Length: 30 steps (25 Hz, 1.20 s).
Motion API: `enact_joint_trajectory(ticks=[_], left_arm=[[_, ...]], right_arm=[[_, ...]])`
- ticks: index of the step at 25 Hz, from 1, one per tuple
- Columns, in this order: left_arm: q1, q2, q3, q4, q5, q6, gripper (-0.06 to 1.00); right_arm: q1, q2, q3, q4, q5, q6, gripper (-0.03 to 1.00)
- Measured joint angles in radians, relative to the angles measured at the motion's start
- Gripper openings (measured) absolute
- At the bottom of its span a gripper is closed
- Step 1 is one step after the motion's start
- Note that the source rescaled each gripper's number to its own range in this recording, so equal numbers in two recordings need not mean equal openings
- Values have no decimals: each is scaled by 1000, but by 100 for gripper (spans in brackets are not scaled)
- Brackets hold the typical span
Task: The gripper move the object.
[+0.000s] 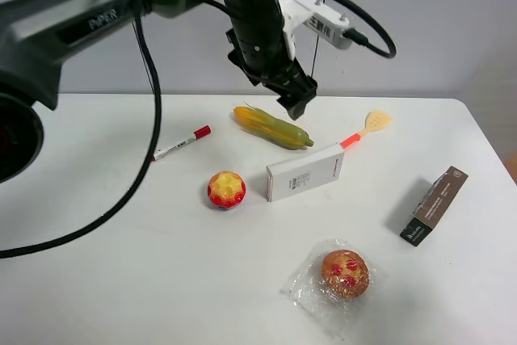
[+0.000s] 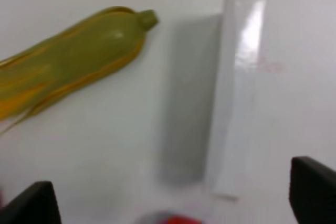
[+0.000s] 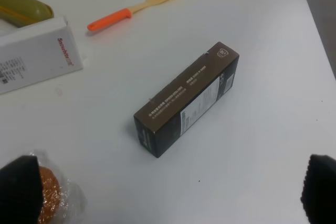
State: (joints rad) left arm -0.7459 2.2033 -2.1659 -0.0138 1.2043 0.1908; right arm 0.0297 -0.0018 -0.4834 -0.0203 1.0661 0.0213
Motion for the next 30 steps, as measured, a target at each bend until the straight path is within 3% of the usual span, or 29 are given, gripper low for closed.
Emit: enact_joint_trajectory(ticks=[9,14,19,30], left_arm=[[107,-179,17,27,7,-53,83],[206,-307,107,30,7,-56,83],[338,-467,298,32,7,-56,83],[615,-992,915,34,-67,-56,83]], right_arm=[[0,0,0,0,0,0,100],[0,0,0,0,0,0,100],[0,0,0,0,0,0,100],[0,0,0,0,0,0,100]])
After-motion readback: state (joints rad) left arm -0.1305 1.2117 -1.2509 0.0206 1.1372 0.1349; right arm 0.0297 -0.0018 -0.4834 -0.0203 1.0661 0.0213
